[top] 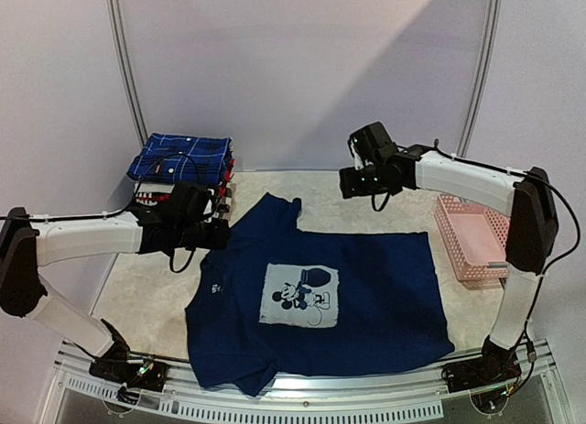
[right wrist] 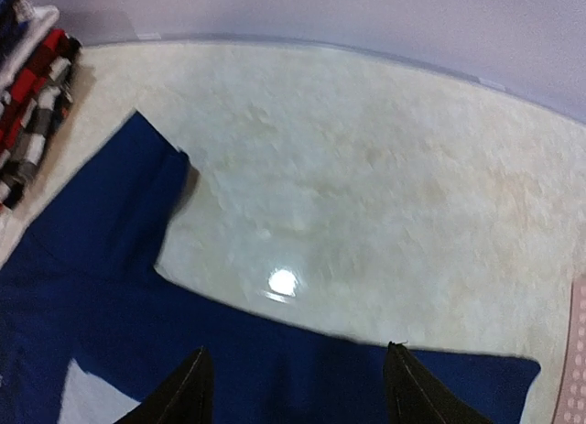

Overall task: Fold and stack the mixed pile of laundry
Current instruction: Flatten out the crumpled T-shirt at the center of the board, then pick up the flattened T-shirt from the center of the board.

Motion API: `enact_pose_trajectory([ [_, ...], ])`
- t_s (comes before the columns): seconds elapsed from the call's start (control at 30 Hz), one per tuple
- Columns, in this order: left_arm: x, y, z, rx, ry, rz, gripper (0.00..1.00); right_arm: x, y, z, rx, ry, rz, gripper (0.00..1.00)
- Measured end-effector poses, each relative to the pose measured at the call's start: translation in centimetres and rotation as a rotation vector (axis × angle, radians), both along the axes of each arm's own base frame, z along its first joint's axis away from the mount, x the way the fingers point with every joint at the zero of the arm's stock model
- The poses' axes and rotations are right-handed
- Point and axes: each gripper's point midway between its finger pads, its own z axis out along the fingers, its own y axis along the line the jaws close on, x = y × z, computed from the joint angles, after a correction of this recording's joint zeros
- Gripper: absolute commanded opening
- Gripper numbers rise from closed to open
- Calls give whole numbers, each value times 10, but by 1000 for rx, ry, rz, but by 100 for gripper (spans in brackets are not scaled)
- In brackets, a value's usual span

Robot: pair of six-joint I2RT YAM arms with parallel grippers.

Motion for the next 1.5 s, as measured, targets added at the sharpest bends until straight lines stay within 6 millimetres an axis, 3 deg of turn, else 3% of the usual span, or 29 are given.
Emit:
enact_pose_trajectory([
  [0.13, 6, -31, 6, 10, 28, -77, 54, -32, -32, -50, -108, 138, -52, 63],
  [0.23, 14, -50, -5, 21, 75, -121, 52, -55, -54, -86, -193, 244, -84, 61],
  [0.4, 6, -59, -41, 58, 191, -163, 50, -75, -72, -111, -246, 333, -113, 57],
  [0.53, -17, -62, -47, 79, 233, -202, 49, -105, -88, -138, -267, 418, -114, 57],
  [0.67, -46, -62, -44, 88, 245, -246, 49, -143, -99, -142, -276, 466, -103, 57],
  [0.83, -85, -53, -61, 110, 295, -271, 49, -179, -90, -135, -268, 468, -72, 59],
  [1.03, -105, -40, -90, 148, 363, -259, 48, -212, -111, -162, -311, 537, -115, 62],
  [1.3, -98, -43, -110, 171, 374, -236, 46, -204, -110, -169, -304, 540, -141, 62],
  [1.5, -81, -49, -111, 179, 345, -215, 43, -171, -107, -171, -252, 517, -195, 62],
])
